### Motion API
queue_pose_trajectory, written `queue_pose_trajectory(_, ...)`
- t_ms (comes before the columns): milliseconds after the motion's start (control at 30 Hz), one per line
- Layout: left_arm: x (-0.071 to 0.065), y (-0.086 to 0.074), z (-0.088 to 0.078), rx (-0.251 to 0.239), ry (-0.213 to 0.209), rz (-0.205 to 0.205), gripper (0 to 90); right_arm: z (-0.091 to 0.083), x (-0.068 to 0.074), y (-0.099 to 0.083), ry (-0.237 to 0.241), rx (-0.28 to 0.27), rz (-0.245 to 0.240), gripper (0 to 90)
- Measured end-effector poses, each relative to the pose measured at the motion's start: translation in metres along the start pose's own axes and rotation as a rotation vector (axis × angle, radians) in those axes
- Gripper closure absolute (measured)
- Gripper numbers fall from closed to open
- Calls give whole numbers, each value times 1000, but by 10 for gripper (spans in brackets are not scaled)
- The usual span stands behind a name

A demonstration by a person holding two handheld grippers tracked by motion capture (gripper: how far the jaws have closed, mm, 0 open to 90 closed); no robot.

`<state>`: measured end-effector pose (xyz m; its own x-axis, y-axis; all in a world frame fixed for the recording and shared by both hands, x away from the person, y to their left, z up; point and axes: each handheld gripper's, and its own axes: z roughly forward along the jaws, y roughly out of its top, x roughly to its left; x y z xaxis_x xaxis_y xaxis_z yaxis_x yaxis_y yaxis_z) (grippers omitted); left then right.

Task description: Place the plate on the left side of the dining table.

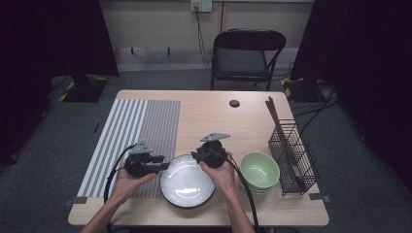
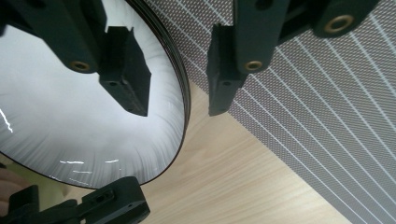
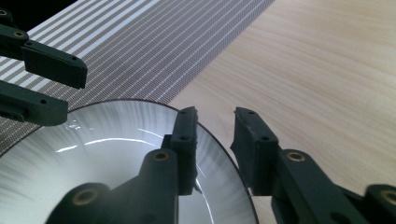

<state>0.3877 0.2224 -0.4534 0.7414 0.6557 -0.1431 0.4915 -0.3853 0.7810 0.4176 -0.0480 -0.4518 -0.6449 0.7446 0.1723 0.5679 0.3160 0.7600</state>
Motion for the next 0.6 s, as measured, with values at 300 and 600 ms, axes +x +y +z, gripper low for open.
queue_pose_trajectory(300, 1, -3, 5, 17, -17, 3, 755, 0, -5, -7, -4, -16, 24, 822)
queue_pose_trajectory(600, 2, -2, 8, 23, -39, 0, 832, 0, -8, -7, 16, -17, 33, 828)
